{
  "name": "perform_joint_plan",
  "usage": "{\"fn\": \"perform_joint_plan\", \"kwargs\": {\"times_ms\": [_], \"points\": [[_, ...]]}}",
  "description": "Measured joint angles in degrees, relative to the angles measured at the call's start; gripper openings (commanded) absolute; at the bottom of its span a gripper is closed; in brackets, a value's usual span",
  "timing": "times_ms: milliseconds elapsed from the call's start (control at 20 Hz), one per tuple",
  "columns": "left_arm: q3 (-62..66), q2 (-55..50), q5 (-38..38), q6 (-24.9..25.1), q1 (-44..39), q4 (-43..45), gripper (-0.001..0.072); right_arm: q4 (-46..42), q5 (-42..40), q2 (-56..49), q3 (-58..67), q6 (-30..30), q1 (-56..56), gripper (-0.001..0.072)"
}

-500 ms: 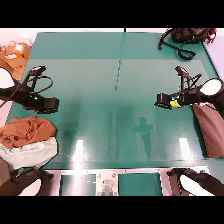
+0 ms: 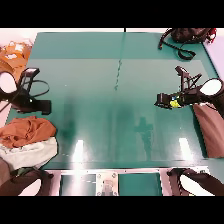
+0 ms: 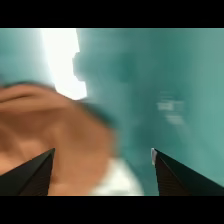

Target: Fold the shirts.

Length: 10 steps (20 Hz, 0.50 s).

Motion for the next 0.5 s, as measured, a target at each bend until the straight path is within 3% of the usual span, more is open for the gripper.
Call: {"fn": "perform_joint_plan", "kwargs": {"times_ms": [300,350,400,450,500], "points": [[-15.76,-1.55,9.44,-1.90,4.17,12.87,0.0713,0.00,0.02,0.00,0.00,0.00,0.00,0.0015],[-17.77,-2.12,11.63,-1.81,5.49,13.73,0.0632,0.00,0.00,0.00,0.00,0.00,0.00,0.0015],[-19.17,-2.73,13.51,-1.62,6.60,14.16,0.0477,0.00,0.00,0.00,0.00,0.00,0.00,0.0015],[-20.22,-3.37,15.41,-1.18,7.56,14.58,0.0141,0.00,0.02,0.00,0.00,0.00,0.00,0.0015],[-21.00,-3.93,17.03,-0.92,8.39,14.95,0.0024,0.00,0.00,0.00,0.00,0.00,0.00,0.0015]]}}
